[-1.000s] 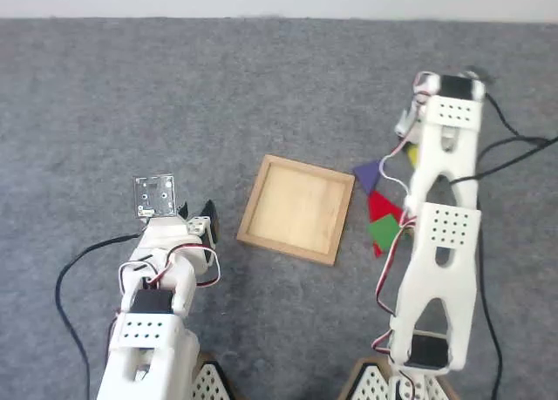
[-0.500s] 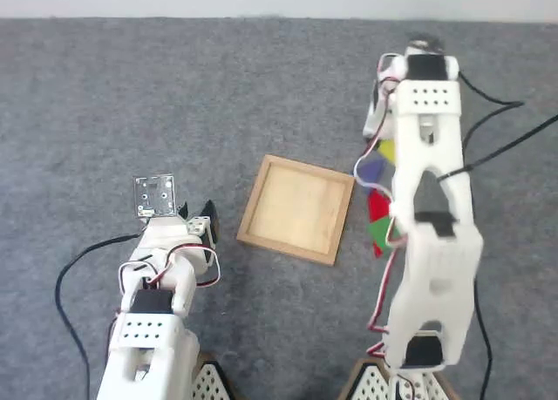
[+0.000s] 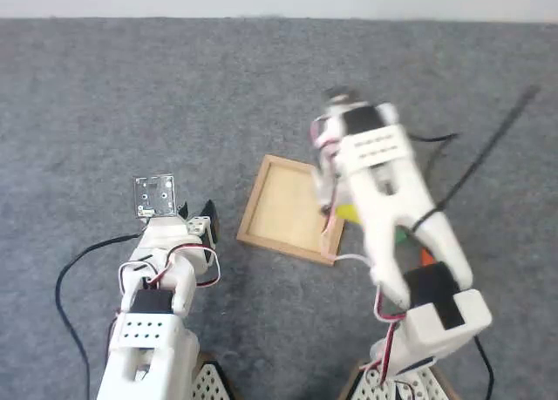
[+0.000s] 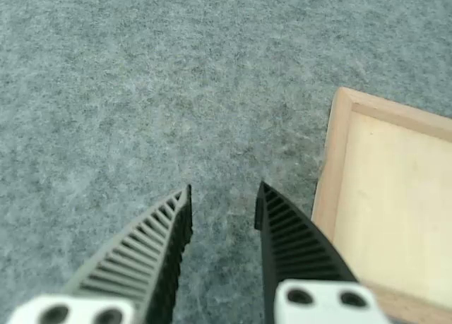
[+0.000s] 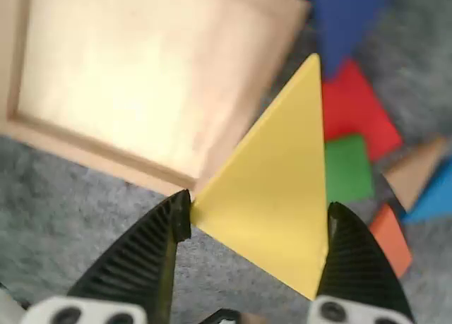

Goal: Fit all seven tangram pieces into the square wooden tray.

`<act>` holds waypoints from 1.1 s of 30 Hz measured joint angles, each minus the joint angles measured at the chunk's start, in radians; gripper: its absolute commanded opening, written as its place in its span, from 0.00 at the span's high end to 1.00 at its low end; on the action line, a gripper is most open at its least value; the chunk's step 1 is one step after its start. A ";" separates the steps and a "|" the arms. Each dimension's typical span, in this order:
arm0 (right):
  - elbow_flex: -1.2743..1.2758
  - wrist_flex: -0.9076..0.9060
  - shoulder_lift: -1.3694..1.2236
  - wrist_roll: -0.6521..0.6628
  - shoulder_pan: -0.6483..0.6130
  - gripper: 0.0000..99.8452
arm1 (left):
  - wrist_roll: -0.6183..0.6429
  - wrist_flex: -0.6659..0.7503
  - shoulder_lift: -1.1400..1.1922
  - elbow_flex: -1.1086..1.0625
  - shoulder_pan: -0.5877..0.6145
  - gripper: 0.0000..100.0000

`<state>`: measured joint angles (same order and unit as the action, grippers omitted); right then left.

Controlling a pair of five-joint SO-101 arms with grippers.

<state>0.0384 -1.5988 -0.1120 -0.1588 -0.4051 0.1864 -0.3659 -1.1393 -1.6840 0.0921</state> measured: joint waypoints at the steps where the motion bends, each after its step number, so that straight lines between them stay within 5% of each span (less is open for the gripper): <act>1: 0.028 0.028 0.003 0.038 -0.032 0.82 | 0.000 0.000 0.000 0.000 0.000 0.85; 6: 0.094 0.072 0.006 0.345 -0.158 0.82 | 0.000 0.000 0.000 0.000 0.000 0.85; 14: 0.107 0.104 0.006 0.741 -0.170 0.82 | 0.000 0.000 0.000 0.000 0.000 0.85; 23: 0.110 0.404 -0.037 0.781 -0.209 0.82 | 0.000 0.000 0.000 0.000 0.000 0.85; 33: -0.035 0.405 -0.250 0.690 -0.206 0.81 | 0.000 0.000 0.000 0.000 0.000 0.85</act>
<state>0.0031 -1.1937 -0.3621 0.5317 -0.6107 0.1864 -0.3659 -1.1393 -1.6840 0.0921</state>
